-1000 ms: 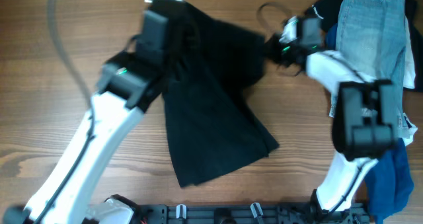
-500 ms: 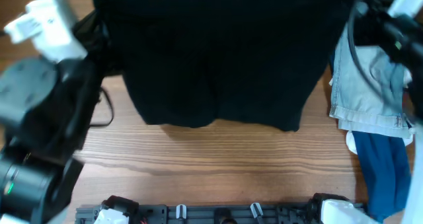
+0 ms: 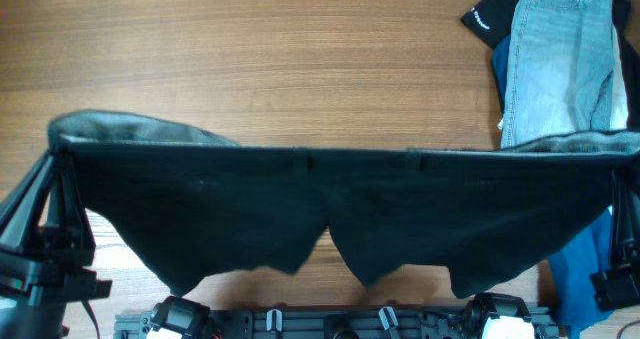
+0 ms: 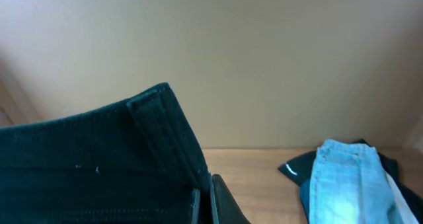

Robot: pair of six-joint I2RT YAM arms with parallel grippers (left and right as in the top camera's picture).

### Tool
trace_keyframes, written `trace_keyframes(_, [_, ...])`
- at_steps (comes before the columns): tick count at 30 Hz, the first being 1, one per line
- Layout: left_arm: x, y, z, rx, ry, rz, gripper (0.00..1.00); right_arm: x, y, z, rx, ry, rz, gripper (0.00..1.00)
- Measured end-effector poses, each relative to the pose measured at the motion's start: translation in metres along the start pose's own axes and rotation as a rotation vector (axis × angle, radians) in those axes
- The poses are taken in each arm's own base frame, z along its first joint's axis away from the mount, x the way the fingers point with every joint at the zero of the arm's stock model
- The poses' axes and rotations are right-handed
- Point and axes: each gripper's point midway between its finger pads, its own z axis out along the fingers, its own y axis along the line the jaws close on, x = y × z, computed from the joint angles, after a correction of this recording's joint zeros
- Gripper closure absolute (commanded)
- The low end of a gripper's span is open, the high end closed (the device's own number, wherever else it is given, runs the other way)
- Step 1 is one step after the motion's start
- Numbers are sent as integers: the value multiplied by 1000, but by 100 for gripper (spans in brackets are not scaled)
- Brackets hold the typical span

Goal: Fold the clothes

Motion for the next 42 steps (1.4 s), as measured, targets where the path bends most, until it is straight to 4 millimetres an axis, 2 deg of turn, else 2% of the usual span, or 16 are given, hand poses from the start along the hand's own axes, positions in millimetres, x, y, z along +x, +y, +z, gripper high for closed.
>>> trace_keyframes(1, [5, 3, -2, -14, 19, 4, 96, 4, -3, -2, 20, 15, 5, 96])
trace_keyframes(5, [11, 38, -11, -211, 35, 28, 96, 24, -33, 3, 182, 98, 34, 96])
trace_keyframes(7, [20, 49, -14, -270, 71, 42, 96, 35, -38, 15, 189, 151, 47, 96])
trace_keyframes(10, [31, 58, -9, -318, 115, 49, 96, 57, -54, 54, 203, 279, 77, 96])
trace_keyframes(13, [54, 60, 14, -333, 218, 53, 96, 78, -69, 95, 213, 404, 103, 96])
trace_keyframes(16, [92, 56, 59, -318, 375, 64, 96, 90, -76, 116, 208, 470, 108, 96])
trace_keyframes(19, [132, 50, 95, -278, 513, 57, 96, 94, -77, 129, 190, 491, 110, 96])
trace_keyframes(24, [182, 36, 125, -183, 689, 22, 96, 90, -75, 137, 161, 477, 102, 96])
trace_keyframes(26, [214, 30, 141, -136, 797, -5, 94, 90, -75, 137, 159, 476, 99, 96])
trace_keyframes(27, [235, 26, 150, -104, 863, -17, 88, 89, -75, 137, 159, 474, 99, 96])
trace_keyframes(29, [281, 20, 166, -27, 1004, -33, 72, 89, -75, 138, 159, 470, 98, 96])
trace_keyframes(31, [328, 13, 178, 73, 1139, -48, 47, 88, -75, 138, 159, 469, 97, 96])
trace_keyframes(33, [374, 5, 181, 196, 1272, -88, 33, 88, -75, 138, 159, 469, 97, 96])
trace_keyframes(36, [429, -12, 182, 422, 1396, -178, 27, 88, -75, 138, 159, 468, 97, 96])
trace_keyframes(40, [496, -36, 187, 674, 1450, -324, 23, 88, -75, 138, 158, 468, 97, 96])
trace_keyframes(42, [527, -58, 180, 796, 1466, -370, 21, 88, -75, 138, 158, 469, 97, 96])
